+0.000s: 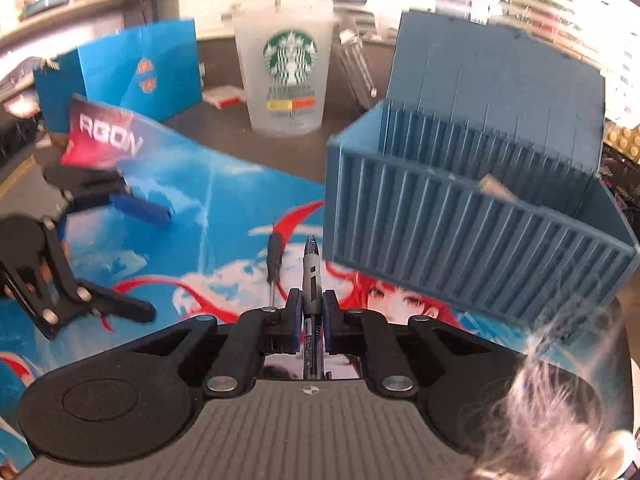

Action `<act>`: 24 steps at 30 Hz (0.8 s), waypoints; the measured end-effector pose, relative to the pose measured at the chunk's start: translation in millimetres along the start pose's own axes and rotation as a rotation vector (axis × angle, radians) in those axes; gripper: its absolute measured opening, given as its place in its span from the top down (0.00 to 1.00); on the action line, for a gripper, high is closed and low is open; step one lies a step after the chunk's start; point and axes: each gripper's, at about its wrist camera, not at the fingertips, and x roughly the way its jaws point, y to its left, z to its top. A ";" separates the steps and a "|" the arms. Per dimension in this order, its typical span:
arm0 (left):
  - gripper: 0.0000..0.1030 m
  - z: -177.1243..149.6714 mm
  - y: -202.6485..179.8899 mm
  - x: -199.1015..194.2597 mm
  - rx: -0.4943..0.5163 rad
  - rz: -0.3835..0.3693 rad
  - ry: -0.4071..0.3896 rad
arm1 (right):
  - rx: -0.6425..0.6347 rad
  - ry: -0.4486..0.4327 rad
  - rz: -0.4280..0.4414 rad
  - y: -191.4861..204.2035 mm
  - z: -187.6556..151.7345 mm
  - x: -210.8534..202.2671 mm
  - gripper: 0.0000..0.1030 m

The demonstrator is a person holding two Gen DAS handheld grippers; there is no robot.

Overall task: Organize rigid objects
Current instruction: 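Lift the black pen with the right gripper toward the crate, then lower the black pen with the right gripper into the blue crate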

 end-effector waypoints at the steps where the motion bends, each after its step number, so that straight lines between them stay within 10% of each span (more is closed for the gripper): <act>1: 0.00 0.0 0.0 0.1 0.001 0.001 0.000 | 0.002 -0.015 0.003 -0.5 3.8 -5.0 0.91; 13: 0.00 -0.2 -0.2 0.0 0.002 0.002 0.001 | -0.056 -0.176 -0.033 -14.9 71.1 -47.6 0.91; 24: 0.00 -0.2 -0.4 0.0 0.001 0.001 0.000 | -0.454 -0.021 -0.088 -23.7 112.6 -18.6 0.91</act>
